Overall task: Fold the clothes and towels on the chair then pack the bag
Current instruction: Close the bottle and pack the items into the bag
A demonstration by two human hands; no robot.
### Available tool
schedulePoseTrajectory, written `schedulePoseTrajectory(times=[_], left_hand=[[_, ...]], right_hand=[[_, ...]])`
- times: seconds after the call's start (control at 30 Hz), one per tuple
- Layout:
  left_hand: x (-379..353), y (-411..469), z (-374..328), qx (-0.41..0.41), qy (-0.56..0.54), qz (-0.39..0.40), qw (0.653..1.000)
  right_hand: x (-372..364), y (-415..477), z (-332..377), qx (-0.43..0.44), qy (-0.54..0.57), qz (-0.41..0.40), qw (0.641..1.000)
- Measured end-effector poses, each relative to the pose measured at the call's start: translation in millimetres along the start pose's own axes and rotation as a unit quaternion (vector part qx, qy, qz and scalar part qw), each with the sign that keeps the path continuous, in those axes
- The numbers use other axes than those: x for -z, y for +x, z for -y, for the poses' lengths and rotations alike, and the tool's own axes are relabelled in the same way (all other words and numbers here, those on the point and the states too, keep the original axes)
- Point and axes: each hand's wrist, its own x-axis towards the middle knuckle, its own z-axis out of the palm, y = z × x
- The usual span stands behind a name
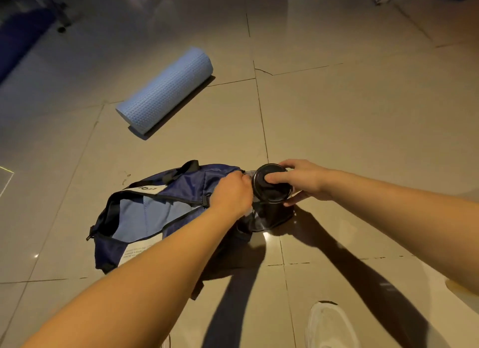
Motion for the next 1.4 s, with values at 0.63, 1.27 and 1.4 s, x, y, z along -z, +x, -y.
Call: schedulePoseTrajectory(times=[0.63,1.27,1.4], left_hand=[[35.6,55.2,16.7,-0.019,0.270,-0.040,0.962],[44.8,69.9,19.8,-0.052,0.254,-0.126,0.957],[43.7,67.7,22.2,-0.072,0.263,-0.135,0.953]], right_hand=[[-58.5,67.3,7.2,-0.034,0.065,-0.064,0.995],[-69.9,87.0,19.3,-0.001,-0.046,-0.105,0.993],[-64.1,83.7,27.3,0.010,-0.075,-0.075,0.994]])
